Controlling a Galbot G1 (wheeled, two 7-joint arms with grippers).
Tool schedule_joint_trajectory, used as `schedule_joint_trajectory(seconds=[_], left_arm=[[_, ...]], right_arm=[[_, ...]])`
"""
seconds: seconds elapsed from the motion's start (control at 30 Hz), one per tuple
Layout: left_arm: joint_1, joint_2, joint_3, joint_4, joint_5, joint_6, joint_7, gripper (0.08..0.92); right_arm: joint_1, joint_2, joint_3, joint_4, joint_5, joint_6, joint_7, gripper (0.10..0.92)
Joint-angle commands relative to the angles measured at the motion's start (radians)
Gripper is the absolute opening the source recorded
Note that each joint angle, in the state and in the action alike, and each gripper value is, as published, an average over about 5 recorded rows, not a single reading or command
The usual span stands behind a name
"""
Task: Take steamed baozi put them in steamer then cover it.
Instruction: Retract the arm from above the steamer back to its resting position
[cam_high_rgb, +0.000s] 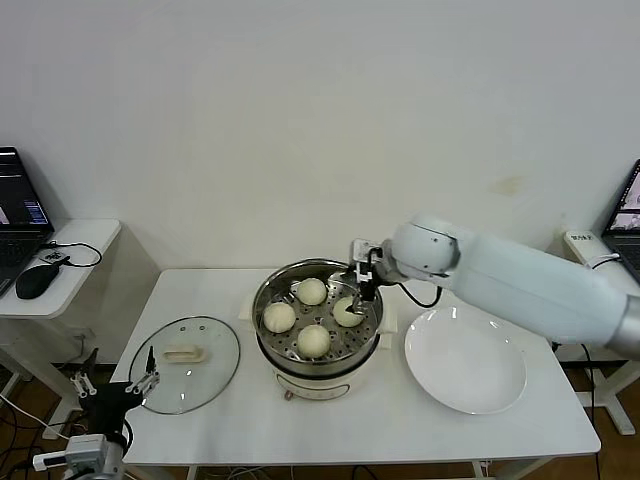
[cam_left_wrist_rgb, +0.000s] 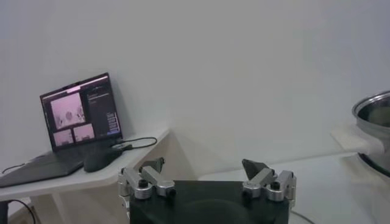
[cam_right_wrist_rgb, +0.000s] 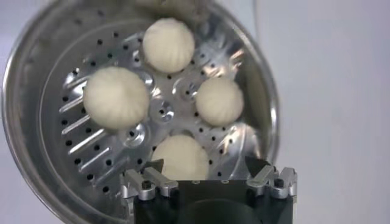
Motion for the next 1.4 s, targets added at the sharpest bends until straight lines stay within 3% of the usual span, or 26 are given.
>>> schedule_joint_trajectory(seconds=[0.03,0.27,0.47,0.7,0.97,1.13,1.4], left_arm=[[0.002,0.0,0.002,-0.002,0.002,0.001,0.0,0.823],[0.004,-0.006,0.008,-0.001,0.005,0.001,0.001,0.823],[0.006,-0.017,0.027,0.006,0.013,-0.006,-0.002,0.823],[0.007,-0.02,0.046,0.03,0.024,-0.044,0.004,0.823],[-0.024,-0.029,0.069,0.106,0.175,-0.139,0.061,0.823],[-0.046,-0.025,0.073,0.194,0.428,-0.211,0.044,0.823],[-0.051,0.075,0.012,0.313,0.945,-0.292,-0.005,0.823]], right_arm=[[-0.278,-0.277,0.293,0.252,0.072,0.015,0.157,0.823],[-0.731,-0.391,0.713,0.386,0.037,0.137,0.318,0.823],[-1.18,-0.324,1.091,0.429,-0.06,0.34,0.473,0.823],[-1.565,-0.015,1.463,0.407,-0.271,0.646,0.485,0.823],[-1.749,0.391,1.678,0.331,-0.362,0.937,0.442,0.823],[-1.813,0.548,1.74,0.29,-0.343,0.979,0.419,0.823],[-1.895,0.631,1.799,0.288,-0.254,0.91,0.416,0.823]])
